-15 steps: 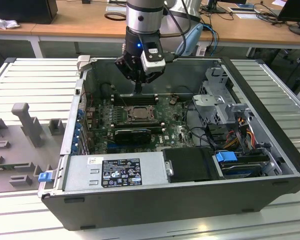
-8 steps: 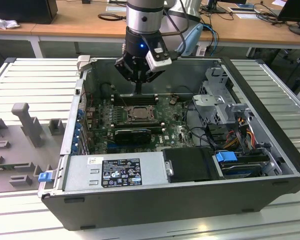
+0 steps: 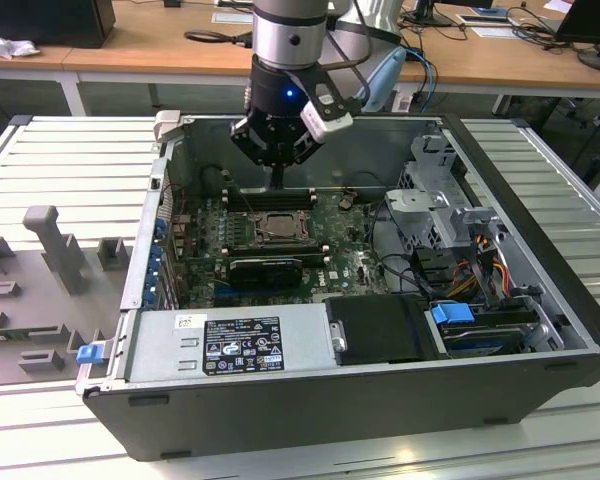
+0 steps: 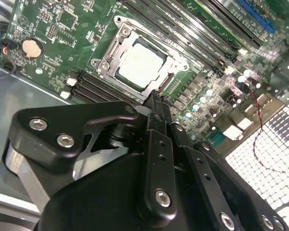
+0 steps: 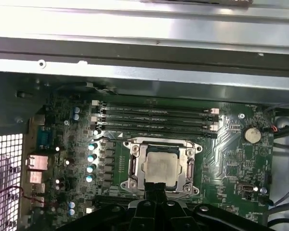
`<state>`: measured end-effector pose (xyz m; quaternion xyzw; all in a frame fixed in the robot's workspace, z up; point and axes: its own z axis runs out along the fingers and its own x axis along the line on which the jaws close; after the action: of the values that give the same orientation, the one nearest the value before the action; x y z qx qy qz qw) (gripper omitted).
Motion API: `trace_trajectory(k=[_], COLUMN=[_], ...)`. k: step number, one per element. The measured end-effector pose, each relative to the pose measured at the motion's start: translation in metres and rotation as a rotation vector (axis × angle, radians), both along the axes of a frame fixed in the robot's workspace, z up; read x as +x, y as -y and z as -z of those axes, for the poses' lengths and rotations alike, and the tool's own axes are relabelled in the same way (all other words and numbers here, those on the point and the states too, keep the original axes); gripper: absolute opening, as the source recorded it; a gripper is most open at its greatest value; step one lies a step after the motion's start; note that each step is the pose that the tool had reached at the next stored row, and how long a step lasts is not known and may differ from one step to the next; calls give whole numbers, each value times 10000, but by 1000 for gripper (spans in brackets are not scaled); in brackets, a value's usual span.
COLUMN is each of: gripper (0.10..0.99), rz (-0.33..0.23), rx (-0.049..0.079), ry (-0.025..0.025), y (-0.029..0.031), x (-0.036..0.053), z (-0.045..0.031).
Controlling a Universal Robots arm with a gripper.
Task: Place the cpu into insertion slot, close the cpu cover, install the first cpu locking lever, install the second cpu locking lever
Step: 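Install the first cpu locking lever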
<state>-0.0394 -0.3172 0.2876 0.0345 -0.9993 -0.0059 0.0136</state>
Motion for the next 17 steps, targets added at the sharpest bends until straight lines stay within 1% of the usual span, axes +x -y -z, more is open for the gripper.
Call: trace_trajectory(k=[2, 3, 4, 6, 7, 10, 13, 17], gripper=[106, 106, 106, 106, 106, 106, 106, 106], rz=[-21, -26, -31, -34, -34, -35, -33, -35], rx=[1, 4, 10, 27, 26, 34, 42, 48], ry=[97, 130, 145, 160, 175, 208, 220, 240], y=[0, 0, 0, 0, 0, 0, 0, 0], x=[-25, -43, -64, -130, -222, -378, -465, -613], z=[9, 14, 19, 31, 43, 66, 93, 133])
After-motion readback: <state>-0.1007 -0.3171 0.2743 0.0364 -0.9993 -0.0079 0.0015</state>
